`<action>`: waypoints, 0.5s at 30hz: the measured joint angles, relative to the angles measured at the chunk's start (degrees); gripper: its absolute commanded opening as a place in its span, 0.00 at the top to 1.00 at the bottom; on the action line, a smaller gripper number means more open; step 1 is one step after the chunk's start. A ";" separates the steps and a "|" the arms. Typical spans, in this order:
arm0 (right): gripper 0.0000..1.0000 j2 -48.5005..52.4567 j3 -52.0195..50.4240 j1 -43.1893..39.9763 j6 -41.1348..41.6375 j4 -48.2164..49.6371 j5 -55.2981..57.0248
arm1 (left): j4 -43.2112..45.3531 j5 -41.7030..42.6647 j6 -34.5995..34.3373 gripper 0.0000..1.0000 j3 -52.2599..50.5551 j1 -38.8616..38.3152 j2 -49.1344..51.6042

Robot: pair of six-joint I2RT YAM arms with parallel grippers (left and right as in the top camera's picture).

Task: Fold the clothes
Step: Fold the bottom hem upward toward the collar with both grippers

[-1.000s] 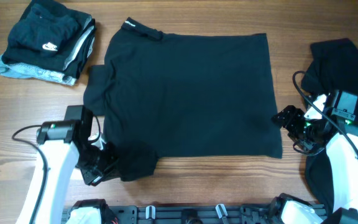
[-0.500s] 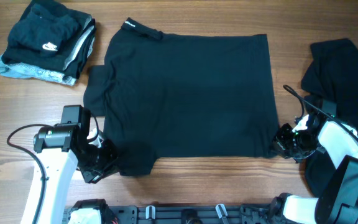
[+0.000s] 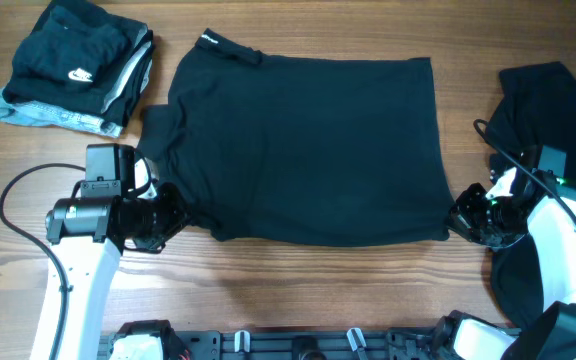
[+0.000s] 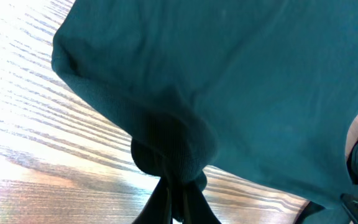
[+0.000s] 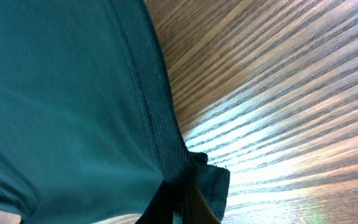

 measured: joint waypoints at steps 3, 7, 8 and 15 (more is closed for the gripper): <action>0.26 0.04 -0.22 0.00 -0.87 0.68 0.07 | -0.98 0.07 -0.39 0.96 0.00 0.00 0.00; 0.26 0.22 -5.60 0.00 0.07 4.15 1.57 | -3.82 0.44 -0.57 0.96 0.02 0.00 0.00; 0.28 0.31 -7.50 0.00 0.55 4.70 1.79 | -4.42 0.46 -0.57 0.96 0.02 0.00 0.00; 0.54 0.50 -14.84 0.00 4.83 10.21 1.66 | -4.81 0.63 -0.57 0.96 0.02 0.00 0.00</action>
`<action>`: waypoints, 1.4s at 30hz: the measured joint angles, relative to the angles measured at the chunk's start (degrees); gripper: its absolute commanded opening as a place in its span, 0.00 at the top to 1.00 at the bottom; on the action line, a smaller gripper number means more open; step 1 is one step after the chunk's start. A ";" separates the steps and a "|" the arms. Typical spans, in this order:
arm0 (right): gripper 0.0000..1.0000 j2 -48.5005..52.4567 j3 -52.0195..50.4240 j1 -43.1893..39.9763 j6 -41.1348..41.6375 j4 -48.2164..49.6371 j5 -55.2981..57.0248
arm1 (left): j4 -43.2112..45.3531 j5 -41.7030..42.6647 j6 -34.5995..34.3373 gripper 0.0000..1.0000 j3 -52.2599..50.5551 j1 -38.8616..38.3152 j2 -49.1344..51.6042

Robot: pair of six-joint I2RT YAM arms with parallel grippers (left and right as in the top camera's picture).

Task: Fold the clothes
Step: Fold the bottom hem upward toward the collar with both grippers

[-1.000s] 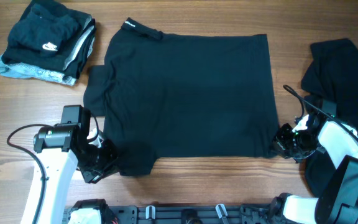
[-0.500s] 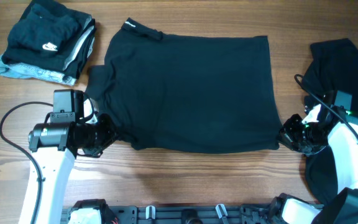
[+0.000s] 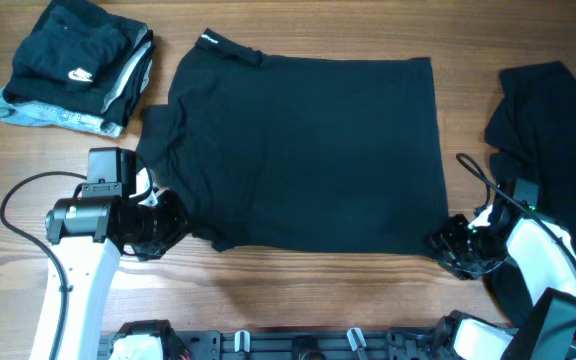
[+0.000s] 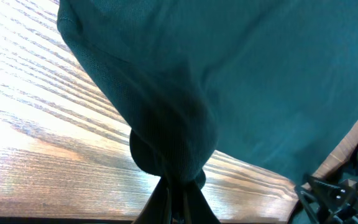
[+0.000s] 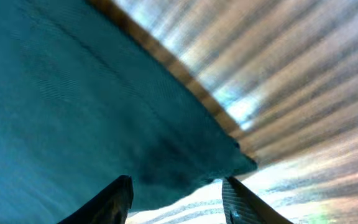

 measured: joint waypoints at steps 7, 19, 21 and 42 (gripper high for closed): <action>0.95 0.00 -1.38 0.00 3.69 0.35 -1.16 | 0.00 0.00 0.00 0.96 0.00 0.00 0.00; 0.96 -0.42 9.33 0.02 -3.50 -3.72 -14.23 | 6.91 1.75 -0.13 0.96 0.07 0.00 0.00; 0.96 -0.42 9.33 0.02 -2.21 -1.46 -15.26 | 11.56 2.64 -0.22 0.96 0.11 0.00 0.00; 0.94 -0.42 9.42 0.07 9.86 17.68 -10.58 | 33.11 -5.68 -0.17 0.96 0.20 -4.28 9.77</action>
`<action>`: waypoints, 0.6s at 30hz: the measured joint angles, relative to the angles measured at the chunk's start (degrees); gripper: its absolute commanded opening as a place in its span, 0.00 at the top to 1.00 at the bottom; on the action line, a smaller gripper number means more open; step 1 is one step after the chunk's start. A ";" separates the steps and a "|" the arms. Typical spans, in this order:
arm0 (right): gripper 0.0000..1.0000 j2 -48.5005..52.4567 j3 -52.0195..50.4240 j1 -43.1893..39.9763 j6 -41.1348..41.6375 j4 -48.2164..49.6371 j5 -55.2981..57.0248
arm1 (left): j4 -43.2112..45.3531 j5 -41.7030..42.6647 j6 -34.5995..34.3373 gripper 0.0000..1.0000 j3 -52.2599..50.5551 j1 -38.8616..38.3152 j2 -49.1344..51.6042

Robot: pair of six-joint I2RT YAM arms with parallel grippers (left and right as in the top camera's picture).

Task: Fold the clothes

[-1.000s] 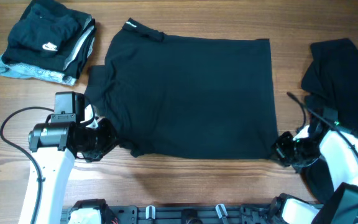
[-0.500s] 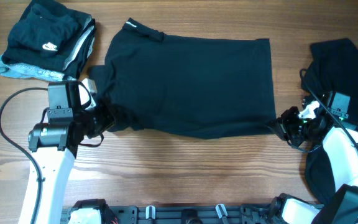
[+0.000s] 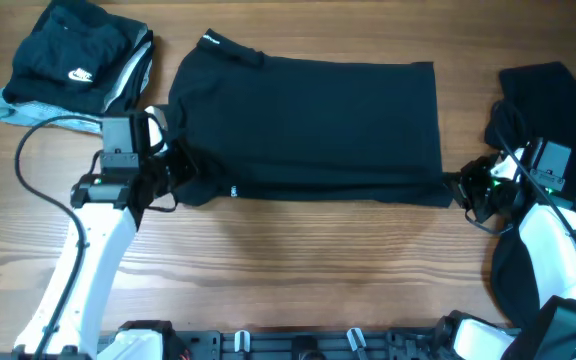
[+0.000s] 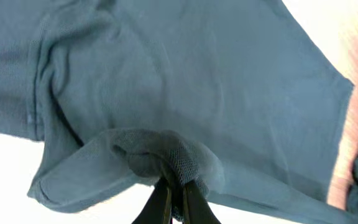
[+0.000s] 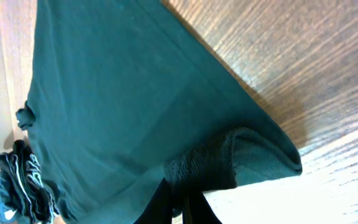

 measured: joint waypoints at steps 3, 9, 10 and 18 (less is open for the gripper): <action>0.88 0.00 0.00 0.00 0.02 1.51 0.00 | 1.79 -3.08 -0.02 0.96 0.00 -1.09 1.86; 0.36 1.25 0.00 -0.02 -1.86 1.73 0.44 | 6.36 -5.60 -0.02 0.82 0.00 -1.68 4.02; 0.35 1.25 0.00 0.00 -3.41 1.64 0.61 | 7.37 -5.62 -0.02 0.76 0.00 -1.68 4.02; 0.33 1.31 0.50 -0.02 -14.47 -7.67 2.78 | 2.16 -2.45 1.55 0.66 0.22 -2.21 4.04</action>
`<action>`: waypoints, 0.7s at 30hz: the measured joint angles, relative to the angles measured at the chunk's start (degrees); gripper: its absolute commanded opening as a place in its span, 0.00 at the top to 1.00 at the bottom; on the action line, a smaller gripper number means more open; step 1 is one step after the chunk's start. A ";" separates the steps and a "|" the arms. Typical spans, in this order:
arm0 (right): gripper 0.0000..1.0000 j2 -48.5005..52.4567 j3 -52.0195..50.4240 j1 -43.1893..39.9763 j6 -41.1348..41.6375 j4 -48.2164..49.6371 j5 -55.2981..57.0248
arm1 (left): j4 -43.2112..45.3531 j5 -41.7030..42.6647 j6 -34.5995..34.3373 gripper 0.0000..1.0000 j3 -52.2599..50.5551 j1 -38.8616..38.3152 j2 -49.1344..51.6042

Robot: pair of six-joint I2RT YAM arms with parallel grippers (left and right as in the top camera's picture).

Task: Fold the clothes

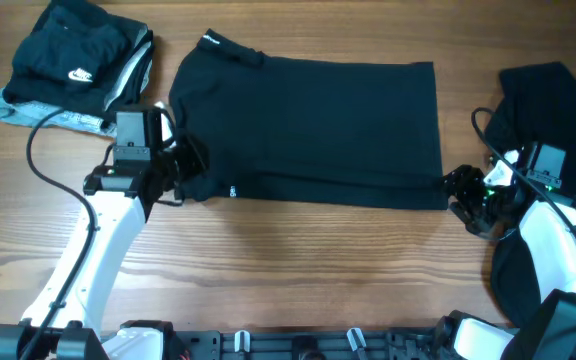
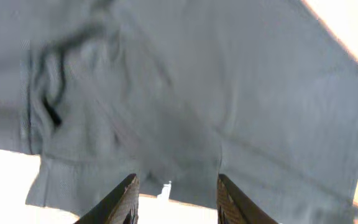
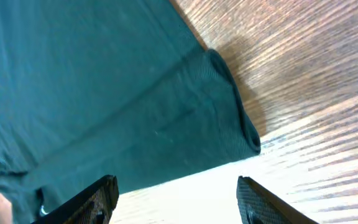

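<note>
A black shirt (image 1: 308, 120) lies across the middle of the table, its near part folded up over itself so the near edge is a fold line. My left gripper (image 1: 192, 160) is open at the shirt's near left corner. The left wrist view shows the left gripper (image 2: 178, 200) with nothing between its fingers, just above the shirt (image 2: 185, 93). My right gripper (image 1: 460, 192) is open beside the near right corner. In the right wrist view the right gripper (image 3: 179, 202) stands over bare wood, the shirt's folded edge (image 3: 104, 93) ahead of it.
A stack of folded dark clothes (image 1: 73, 65) sits at the far left corner. A heap of black garments (image 1: 553, 110) lies along the right edge, under my right arm. The wooden table (image 1: 298, 270) shows in front of the shirt, with a black rail along its near edge.
Both grippers were shut on the shirt's folded-over corners; now both are open and the fabric lies flat. The right gripper has drawn back a little off the edge.
The shirt lay spread out with both grippers shut on its near corners. Then the right gripper was open at the hem while the left still held. Later both were shut on the corners farther from the front, the shirt folded in half. Now both have let go.
</note>
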 measured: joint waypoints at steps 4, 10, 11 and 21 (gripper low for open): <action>0.33 0.00 0.11 0.00 -0.90 -0.09 0.17 | -7.04 0.33 3.48 0.51 0.13 -2.69 2.10; 0.33 0.00 0.33 0.00 -0.90 0.11 0.17 | -0.09 0.13 4.94 0.51 -0.11 -4.02 16.37; 0.33 0.00 0.33 0.00 -0.92 0.11 0.20 | 0.83 0.13 4.94 0.53 -0.15 -4.02 17.16; 0.33 0.00 0.33 0.00 -0.90 0.11 0.20 | 11.45 -0.59 5.68 0.96 -0.37 -4.02 17.59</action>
